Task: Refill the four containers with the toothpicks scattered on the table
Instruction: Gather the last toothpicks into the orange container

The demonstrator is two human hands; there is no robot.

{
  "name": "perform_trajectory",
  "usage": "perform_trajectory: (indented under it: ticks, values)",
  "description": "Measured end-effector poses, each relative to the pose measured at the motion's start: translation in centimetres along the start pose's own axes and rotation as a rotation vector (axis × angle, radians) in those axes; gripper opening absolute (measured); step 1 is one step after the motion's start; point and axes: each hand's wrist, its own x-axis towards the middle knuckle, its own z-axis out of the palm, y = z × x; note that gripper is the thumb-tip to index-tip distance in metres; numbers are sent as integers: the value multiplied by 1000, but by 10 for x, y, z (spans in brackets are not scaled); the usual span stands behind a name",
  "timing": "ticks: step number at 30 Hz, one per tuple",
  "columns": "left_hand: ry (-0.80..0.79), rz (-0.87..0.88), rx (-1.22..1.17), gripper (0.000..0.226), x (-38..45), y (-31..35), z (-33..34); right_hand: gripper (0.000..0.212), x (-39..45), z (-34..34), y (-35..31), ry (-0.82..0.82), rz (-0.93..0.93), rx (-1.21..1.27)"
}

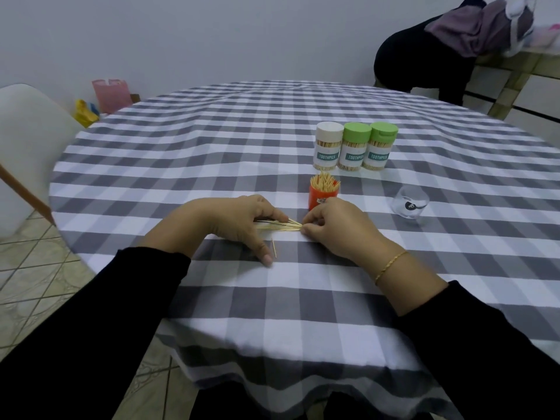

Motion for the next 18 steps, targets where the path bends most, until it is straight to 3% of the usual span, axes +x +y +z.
perform_trajectory:
  ticks: [3, 6, 9, 14, 18]
  values:
    - [80, -8, -35, 58, 4, 0, 3, 24, 1, 7, -4, 49, -46, -43]
    - [278, -28, -169, 31, 7, -5, 13, 27, 1, 8, -7, 13, -64, -42]
    - [398, -37, -232, 25, 7, -8, 18, 30, -1, 2, -6, -36, -63, -31]
    - [270, -91, -163, 37, -11, -19, 5, 46, -3, -9, -5, -193, -40, -13]
    - [233, -119, -54, 33, -15, -25, -1, 60, -1, -1, -13, -177, -49, -99]
